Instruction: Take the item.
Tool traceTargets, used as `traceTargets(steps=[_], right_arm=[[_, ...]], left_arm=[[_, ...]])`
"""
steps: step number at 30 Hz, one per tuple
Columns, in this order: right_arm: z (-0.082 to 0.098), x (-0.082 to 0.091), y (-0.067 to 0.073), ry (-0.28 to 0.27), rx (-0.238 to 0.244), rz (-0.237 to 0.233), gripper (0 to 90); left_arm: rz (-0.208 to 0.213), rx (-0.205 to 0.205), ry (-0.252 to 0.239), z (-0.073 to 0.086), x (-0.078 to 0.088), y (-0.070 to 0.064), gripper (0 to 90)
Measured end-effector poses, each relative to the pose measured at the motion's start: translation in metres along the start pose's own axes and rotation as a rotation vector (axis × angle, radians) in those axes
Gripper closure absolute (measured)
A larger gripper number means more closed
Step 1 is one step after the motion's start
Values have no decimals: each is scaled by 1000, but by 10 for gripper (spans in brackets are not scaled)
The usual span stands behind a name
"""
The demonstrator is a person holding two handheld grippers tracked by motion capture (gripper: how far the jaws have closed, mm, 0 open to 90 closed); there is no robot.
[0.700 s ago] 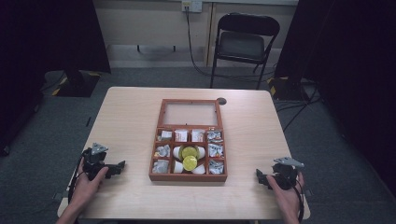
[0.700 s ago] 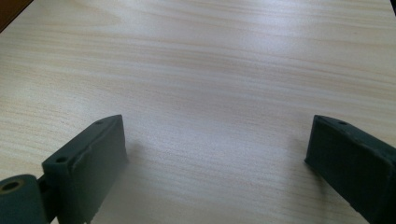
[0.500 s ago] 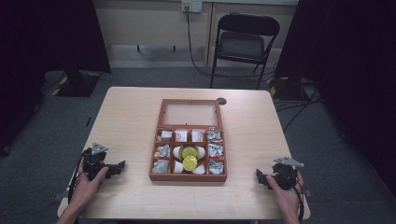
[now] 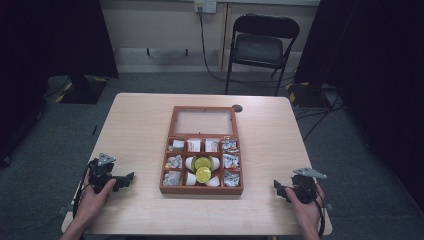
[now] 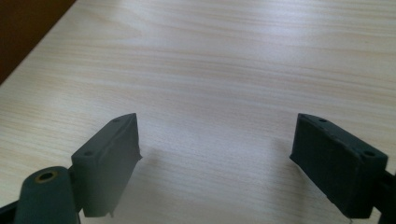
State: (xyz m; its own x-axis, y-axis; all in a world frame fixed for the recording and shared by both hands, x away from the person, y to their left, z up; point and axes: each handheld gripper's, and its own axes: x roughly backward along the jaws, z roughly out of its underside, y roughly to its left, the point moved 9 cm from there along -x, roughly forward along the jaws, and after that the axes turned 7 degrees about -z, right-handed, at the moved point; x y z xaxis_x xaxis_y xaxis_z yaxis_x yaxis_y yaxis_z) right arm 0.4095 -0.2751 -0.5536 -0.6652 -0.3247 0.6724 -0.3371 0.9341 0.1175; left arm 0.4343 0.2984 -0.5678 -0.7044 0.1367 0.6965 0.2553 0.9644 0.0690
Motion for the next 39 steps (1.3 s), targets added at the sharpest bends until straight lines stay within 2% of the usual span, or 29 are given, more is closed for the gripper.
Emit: traceTargets(steps=[8,16,26,34,37,39], right_arm=[[-3,0,4,-12,-12,-23,169],[-9,1,13,-15,12,-47,215],[-22,5,20,-53,9,-75,245],[-35,7,27,-60,31,-99,260],[-40,7,32,-53,53,-113,301],[-42,8,35,-51,69,-116,292]], left_arm=[[0,-1,0,0,0,0,0],[0,0,0,0,0,0,0],[0,0,0,0,0,0,0],[0,0,0,0,0,0,0],[0,-1,0,0,0,0,0],[0,0,0,0,0,0,0]])
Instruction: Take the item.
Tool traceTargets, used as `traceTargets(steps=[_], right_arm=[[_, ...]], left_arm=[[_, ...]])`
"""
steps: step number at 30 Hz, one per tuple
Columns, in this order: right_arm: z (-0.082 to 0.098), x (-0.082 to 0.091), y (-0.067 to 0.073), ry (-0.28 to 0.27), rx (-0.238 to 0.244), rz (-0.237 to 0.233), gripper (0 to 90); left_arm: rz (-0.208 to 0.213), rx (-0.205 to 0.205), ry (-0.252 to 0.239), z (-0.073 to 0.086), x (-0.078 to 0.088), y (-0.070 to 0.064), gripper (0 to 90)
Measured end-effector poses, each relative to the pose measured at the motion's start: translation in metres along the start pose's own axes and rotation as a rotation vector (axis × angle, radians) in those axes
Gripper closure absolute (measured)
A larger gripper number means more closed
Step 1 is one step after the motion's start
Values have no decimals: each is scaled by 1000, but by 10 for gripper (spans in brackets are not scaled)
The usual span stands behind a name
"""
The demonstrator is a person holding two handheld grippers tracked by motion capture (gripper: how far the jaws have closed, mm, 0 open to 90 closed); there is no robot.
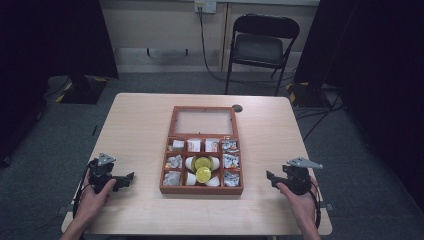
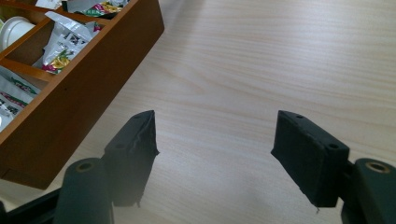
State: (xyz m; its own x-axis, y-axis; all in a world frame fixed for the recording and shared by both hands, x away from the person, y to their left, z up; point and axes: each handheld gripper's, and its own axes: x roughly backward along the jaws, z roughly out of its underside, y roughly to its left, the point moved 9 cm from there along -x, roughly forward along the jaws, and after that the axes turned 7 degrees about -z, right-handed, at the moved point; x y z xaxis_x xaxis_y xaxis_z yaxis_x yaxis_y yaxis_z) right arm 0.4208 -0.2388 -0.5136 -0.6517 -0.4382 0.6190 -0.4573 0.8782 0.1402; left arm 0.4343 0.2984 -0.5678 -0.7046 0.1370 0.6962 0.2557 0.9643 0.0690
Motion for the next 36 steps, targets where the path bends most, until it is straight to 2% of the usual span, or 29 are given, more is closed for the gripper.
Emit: traceTargets(steps=[8,13,15,16,36], right_arm=[[-15,1,10,-14,45,-26,322],[-26,-1,16,-27,49,-48,326],[-28,-2,17,-29,52,-49,340],[-32,-3,22,-34,59,-69,383],[-55,-20,57,-45,96,-155,373]], left_arm=[[0,-1,0,0,0,0,0],[1,0,0,0,0,0,0],[1,0,0,0,0,0,0],[0,0,0,0,0,0,0],[0,0,0,0,0,0,0]])
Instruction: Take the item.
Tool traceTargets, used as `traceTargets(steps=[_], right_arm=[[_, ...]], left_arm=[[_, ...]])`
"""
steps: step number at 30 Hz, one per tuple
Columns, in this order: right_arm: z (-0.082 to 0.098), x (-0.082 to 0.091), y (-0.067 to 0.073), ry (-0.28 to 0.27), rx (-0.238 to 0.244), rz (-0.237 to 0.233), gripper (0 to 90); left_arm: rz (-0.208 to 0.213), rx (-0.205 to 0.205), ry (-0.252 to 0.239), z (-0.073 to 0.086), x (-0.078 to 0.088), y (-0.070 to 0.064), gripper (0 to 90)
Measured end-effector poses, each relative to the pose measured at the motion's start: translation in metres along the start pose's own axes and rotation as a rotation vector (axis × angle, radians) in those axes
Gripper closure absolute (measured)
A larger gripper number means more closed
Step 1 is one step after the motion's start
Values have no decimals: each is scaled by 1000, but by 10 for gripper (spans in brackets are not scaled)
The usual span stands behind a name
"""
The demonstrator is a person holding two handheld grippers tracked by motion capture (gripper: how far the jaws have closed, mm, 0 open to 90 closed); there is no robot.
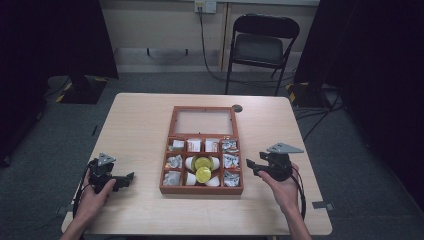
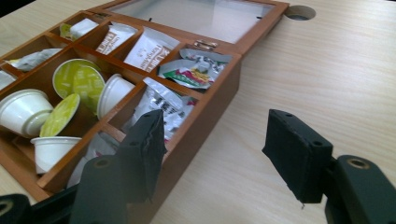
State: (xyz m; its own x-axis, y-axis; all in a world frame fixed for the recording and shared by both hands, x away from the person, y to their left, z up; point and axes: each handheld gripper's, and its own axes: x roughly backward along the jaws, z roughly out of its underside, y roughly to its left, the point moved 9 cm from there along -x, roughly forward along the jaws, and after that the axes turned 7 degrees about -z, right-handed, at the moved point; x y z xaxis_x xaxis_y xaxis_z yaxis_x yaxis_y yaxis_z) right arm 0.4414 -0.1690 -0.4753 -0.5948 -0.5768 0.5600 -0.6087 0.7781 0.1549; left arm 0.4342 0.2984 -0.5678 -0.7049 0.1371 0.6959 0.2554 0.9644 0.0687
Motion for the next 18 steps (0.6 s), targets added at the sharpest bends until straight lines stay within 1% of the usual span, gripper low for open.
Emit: traceTargets(steps=[1,4,6,9,10,18], right_arm=[[-4,-2,4,-4,6,-11,373],[-7,-4,7,-6,10,-18,374],[-11,-7,12,-11,14,-36,377],[-14,-9,15,-15,17,-46,379],[-16,-10,19,-17,23,-55,383],[-25,-17,30,-13,45,-80,385]], left_arm=[[1,-1,2,0,0,0,0],[0,0,0,0,0,0,0],[0,0,1,0,0,0,0],[1,-1,2,0,0,0,0],[2,-2,3,0,0,0,0],[1,-1,2,0,0,0,0]])
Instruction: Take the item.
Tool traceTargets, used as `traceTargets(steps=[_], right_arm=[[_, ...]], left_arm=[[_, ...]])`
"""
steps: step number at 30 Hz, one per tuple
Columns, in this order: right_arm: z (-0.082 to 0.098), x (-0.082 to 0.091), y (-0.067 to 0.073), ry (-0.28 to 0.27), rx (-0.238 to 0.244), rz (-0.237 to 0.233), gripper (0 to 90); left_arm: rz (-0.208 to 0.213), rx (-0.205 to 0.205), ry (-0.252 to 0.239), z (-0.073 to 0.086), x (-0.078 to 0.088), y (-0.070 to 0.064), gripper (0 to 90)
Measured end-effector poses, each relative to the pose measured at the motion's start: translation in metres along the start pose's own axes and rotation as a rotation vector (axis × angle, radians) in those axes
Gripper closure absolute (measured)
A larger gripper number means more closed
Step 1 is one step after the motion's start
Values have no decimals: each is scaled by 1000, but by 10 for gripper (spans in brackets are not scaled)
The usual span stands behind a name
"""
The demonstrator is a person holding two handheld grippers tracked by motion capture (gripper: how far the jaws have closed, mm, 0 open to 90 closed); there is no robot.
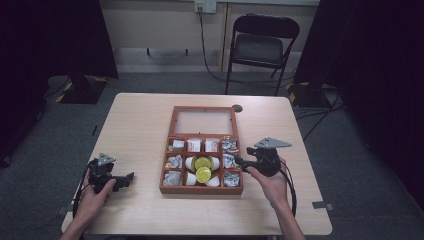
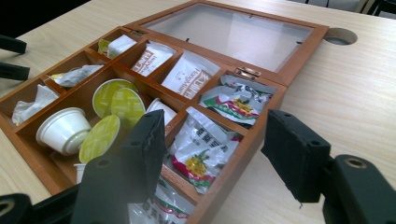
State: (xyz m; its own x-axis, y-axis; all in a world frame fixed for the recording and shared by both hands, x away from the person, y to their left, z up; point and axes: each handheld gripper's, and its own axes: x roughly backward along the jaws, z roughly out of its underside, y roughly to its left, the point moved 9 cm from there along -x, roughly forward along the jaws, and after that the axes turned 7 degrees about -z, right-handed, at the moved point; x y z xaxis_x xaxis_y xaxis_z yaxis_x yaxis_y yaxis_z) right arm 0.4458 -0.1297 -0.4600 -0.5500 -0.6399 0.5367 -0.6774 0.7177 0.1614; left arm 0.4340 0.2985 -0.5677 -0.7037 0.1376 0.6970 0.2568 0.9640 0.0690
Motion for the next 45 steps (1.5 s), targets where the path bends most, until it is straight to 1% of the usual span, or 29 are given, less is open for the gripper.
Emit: traceTargets(steps=[4,6,9,10,16,21,26,27,28,33,37,38,39,42,44,45], right_arm=[[-3,-4,4,0,5,-11,389],[-7,-8,10,0,13,-26,393],[-9,-10,13,-1,19,-33,394],[-10,-13,16,2,24,-43,395],[-12,-20,25,18,39,-70,407],[-14,-24,30,23,47,-81,407],[-16,-33,38,31,58,-97,401],[-16,-34,39,33,61,-100,401],[-15,-39,42,45,65,-109,403],[-13,-47,48,62,78,-126,406],[-11,-54,54,73,89,-127,407],[-9,-58,57,81,94,-134,418],[-9,-58,57,81,94,-134,418],[-3,-65,64,112,114,-147,433],[-2,-66,66,116,117,-151,435],[1,-69,68,129,124,-156,437]], left_arm=[[-1,0,-1,0,0,0,0],[1,-1,1,0,0,0,0],[-1,0,-1,0,0,0,0],[1,-1,0,0,0,0,0],[0,0,-1,0,0,0,0],[-1,0,-2,0,0,0,0],[-1,0,-2,0,0,0,0],[-1,0,-2,0,0,0,0],[0,0,-1,0,0,0,0],[1,-1,0,0,0,0,0],[0,0,-2,0,0,0,0],[-1,0,-2,0,0,0,0],[-1,0,-2,0,0,0,0],[1,-1,0,0,0,0,0],[0,0,-2,0,0,0,0],[0,-1,-1,0,0,0,0]])
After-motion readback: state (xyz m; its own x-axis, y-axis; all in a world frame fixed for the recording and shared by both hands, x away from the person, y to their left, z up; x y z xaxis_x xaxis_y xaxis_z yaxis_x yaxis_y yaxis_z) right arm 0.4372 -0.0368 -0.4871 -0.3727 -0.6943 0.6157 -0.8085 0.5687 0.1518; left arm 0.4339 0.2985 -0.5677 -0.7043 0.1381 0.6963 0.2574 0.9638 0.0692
